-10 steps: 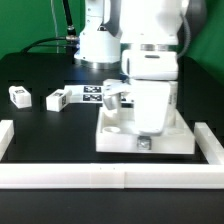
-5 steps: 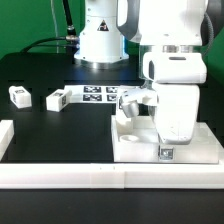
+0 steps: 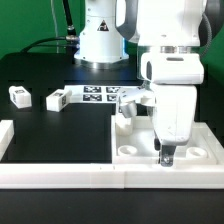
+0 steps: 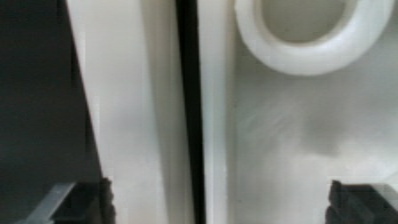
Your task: Assemble square table
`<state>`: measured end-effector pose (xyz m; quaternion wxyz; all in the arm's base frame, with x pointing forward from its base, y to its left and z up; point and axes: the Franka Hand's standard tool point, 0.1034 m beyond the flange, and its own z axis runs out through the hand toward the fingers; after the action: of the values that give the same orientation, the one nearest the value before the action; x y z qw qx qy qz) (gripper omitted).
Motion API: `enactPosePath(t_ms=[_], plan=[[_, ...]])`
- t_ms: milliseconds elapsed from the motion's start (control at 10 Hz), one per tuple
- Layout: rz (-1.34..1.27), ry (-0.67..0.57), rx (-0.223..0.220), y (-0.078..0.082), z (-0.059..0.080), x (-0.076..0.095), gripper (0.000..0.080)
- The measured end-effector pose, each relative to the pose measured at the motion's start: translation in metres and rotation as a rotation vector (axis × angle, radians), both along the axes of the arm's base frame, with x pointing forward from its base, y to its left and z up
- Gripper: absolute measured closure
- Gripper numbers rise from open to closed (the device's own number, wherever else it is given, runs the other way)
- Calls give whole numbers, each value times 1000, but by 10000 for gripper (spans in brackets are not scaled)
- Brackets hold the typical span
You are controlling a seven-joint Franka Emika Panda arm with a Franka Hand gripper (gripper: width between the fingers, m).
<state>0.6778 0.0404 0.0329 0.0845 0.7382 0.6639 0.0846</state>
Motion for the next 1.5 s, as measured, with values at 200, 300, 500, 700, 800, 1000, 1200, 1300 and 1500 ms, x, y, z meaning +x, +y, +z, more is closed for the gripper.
enactPosePath(t_ms=[200, 300, 500, 700, 800, 1000, 1200, 1300, 1500], plan=[[-1, 0, 0, -1, 0, 0, 168], [-1, 0, 0, -1, 0, 0, 153], [-2, 0, 0, -1, 0, 0, 151], [-7, 1, -1, -5, 0, 0, 151], [-3, 1, -10, -18, 6, -5, 151], [-46, 23, -26, -62, 43, -31, 151], [-94, 11, -23, -83, 57, -34, 151], [-122, 5, -8, -74, 57, -30, 151], [-273, 2, 29, -75, 56, -30, 151]])
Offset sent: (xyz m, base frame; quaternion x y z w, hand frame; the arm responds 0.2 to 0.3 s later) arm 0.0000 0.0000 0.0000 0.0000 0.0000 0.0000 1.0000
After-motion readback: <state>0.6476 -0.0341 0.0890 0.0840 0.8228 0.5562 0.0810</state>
